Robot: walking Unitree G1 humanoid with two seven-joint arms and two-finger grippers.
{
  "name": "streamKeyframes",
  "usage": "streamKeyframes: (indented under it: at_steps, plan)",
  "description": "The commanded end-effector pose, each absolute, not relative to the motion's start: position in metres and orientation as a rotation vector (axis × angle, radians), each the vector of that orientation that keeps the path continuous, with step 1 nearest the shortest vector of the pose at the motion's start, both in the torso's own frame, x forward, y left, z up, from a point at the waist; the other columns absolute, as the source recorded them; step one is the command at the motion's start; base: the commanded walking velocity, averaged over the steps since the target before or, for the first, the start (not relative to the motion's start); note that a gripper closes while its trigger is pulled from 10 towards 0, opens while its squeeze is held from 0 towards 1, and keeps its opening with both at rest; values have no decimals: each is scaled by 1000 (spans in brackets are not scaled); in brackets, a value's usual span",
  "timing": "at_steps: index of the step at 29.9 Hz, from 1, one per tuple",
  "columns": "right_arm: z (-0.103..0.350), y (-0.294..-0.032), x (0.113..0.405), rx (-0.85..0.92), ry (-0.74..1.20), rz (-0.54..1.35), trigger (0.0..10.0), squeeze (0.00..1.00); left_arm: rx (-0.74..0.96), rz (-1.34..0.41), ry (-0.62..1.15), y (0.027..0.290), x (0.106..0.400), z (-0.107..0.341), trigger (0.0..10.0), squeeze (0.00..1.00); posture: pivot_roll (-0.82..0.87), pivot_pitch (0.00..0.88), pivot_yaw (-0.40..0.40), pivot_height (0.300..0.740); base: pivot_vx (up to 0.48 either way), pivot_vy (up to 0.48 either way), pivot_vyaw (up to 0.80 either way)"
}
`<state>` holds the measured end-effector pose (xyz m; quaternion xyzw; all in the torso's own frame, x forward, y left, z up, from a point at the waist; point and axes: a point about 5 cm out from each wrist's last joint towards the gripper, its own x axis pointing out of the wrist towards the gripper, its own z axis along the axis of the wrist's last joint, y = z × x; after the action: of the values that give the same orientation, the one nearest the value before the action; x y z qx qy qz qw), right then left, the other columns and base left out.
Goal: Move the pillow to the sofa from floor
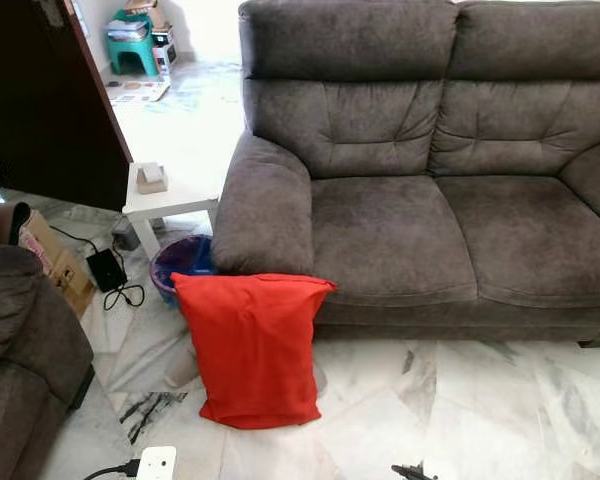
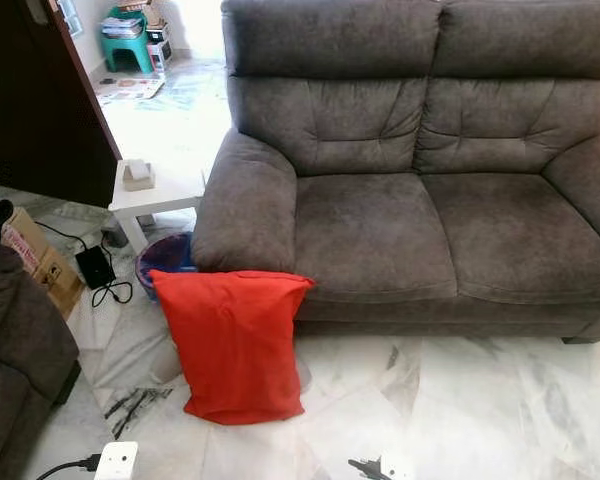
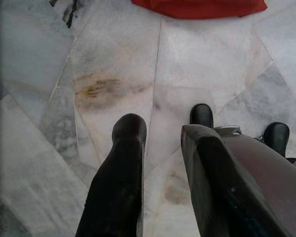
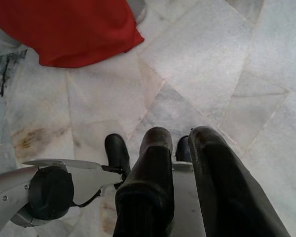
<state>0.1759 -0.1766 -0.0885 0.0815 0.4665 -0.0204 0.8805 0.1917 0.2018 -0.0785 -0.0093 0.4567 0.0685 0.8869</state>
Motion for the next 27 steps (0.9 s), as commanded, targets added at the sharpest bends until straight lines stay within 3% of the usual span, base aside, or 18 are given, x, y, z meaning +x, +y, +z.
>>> streamKeyframes:
  at_steps: [1,22,27]
  plan:
    - [-90,-175,174,178,979,-47,10000,0,-20,150,971,205,187,-81,10000,0,7,104,52,740,405,0,0]
    - [-90,-176,172,150,985,-28,10000,0,-18,144,974,204,185,-82,10000,0,8,83,52,740,405,0,0]
    - [-90,-177,173,124,976,-18,10000,0,-4,143,969,204,185,-81,10000,0,8,82,52,740,66,0,188]
